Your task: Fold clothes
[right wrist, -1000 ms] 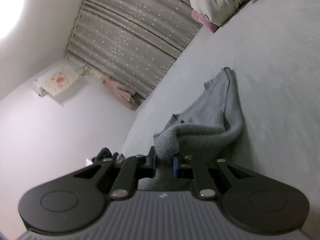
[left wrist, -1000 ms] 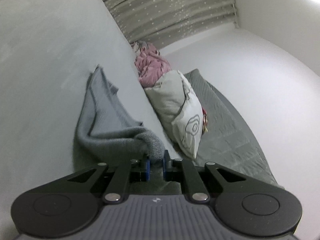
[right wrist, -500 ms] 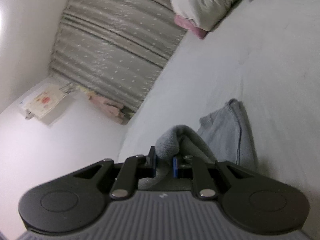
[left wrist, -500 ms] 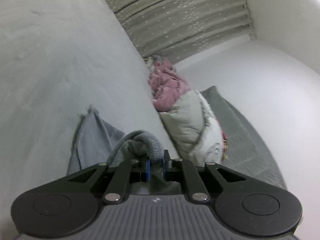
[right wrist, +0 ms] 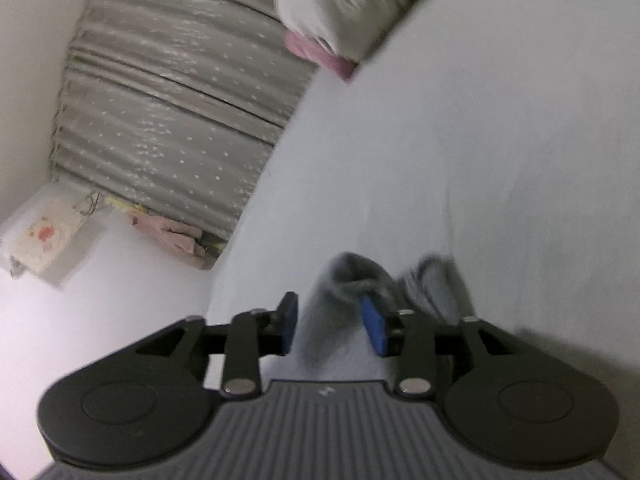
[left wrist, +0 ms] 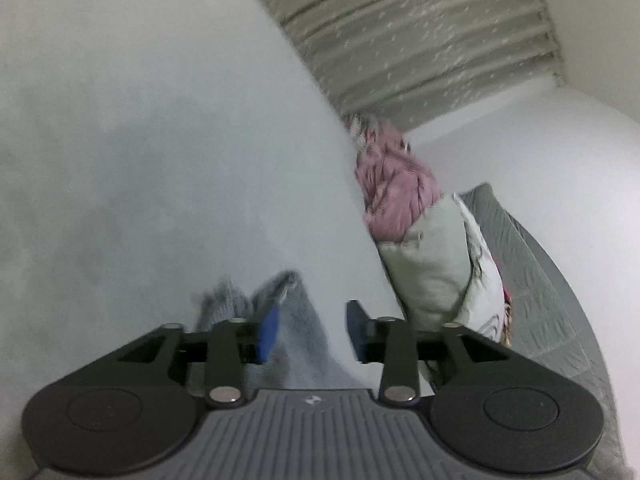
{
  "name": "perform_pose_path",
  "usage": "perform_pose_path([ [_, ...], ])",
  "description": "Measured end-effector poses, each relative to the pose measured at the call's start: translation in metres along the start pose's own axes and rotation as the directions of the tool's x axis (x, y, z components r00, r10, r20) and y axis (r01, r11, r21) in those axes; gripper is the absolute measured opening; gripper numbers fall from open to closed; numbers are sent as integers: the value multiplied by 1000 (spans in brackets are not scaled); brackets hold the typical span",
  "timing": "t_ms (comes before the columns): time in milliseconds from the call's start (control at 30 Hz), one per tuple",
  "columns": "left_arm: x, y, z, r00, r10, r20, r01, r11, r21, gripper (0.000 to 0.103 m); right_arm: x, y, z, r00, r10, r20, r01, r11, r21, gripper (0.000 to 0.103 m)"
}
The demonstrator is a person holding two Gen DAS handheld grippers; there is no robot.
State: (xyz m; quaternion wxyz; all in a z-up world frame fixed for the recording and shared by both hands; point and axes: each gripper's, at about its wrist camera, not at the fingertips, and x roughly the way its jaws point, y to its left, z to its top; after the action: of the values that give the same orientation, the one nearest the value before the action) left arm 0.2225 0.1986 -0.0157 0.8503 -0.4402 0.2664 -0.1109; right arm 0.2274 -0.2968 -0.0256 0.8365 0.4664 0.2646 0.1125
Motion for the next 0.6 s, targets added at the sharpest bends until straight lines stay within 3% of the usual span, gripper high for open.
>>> perform_pose_path([
  [133,3,-21,-9,1000,14,-20,-11,989,149,41,0,12,-1,1000,-14,15,16,994,-108,47],
  [267,15,-51,-33,998,13,-55,6,940,342,41,16,39,-23,999,-44,-6,41,955,-292,46],
  [367,28,-63,-51,998,52,-38,-29,890,456,41,33,59,-41,996,-88,-6,77,893,-444,46],
  [467,49,-51,-56,987,162,-13,-135,863,487,41,49,69,-56,982,-184,51,178,785,-594,46],
  [500,54,-44,-58,982,190,-4,-163,851,500,36,56,67,-59,969,-233,85,233,738,-634,46],
  [533,54,-37,-61,980,197,6,-172,839,517,24,60,63,-61,956,-271,115,278,700,-658,46],
  [600,52,-29,-64,978,205,32,-188,813,551,13,60,49,-61,942,-302,145,319,675,-666,36],
])
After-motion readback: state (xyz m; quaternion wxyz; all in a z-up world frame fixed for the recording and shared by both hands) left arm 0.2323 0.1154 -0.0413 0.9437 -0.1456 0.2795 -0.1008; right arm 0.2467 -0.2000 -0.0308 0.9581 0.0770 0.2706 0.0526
